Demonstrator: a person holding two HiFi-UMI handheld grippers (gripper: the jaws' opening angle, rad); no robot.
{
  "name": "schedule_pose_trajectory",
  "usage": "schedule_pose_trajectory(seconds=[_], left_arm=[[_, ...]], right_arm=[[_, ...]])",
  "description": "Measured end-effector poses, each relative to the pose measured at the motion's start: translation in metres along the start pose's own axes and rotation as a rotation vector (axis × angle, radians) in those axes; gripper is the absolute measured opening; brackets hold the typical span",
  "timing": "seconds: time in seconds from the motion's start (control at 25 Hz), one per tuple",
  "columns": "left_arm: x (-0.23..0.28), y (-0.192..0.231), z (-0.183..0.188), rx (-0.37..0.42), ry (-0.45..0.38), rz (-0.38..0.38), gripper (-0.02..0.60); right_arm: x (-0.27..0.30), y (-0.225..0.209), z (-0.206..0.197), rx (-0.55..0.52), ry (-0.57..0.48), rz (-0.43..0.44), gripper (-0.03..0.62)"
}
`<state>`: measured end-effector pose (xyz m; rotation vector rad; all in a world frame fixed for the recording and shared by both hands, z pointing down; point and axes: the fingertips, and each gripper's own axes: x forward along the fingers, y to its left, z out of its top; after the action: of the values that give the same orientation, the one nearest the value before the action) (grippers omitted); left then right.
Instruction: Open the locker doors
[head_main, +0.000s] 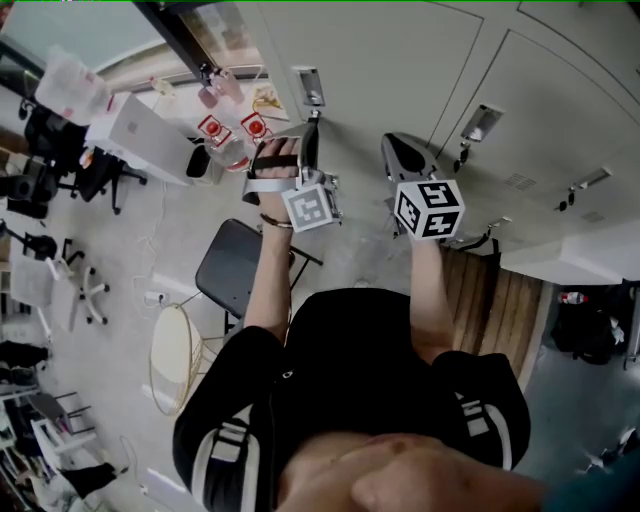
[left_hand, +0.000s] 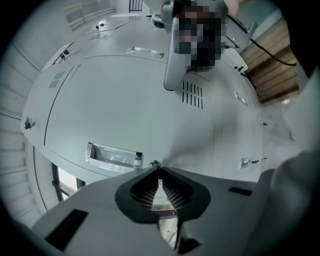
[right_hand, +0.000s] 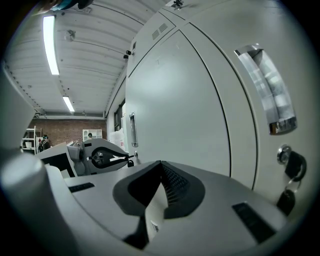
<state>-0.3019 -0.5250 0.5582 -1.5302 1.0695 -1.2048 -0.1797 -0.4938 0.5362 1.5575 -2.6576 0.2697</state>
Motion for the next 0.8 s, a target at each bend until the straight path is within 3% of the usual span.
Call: schedule_pose_trajectory(seconds=[0.08,0.16,0.24,0.4,0.8], left_arm=[[-0.001,0.003,0.0,-0.033,-0.005,0.011,0.031],[0.0,0.005,0.0,-0.113,-0.011,0.018,0.033],[0.002,0.005,0.001,-0.219,-0.022,0.01,0.185],[-0.001,0.009,0.005,-0.388,-0.073,-0.008,0.241],[-0.005,0.058,-0.01,-1.121,-0.244,0.005,0.27]], right_arm=[[-0.001,0.0,-0.001,0.01,0.003,0.003,0.018],[-0.002,-0.001,-0.004,0.022,0.006,0.005,0.018],[-0.002,-0.001,-0.008,0.041,0.007,0.007,0.018],[-0.003,0.0,-0.014,0.061,0.014,0.012,0.018],[-0.011,-0.012,-0.012,0.012,0.018,-0.053,0.018]])
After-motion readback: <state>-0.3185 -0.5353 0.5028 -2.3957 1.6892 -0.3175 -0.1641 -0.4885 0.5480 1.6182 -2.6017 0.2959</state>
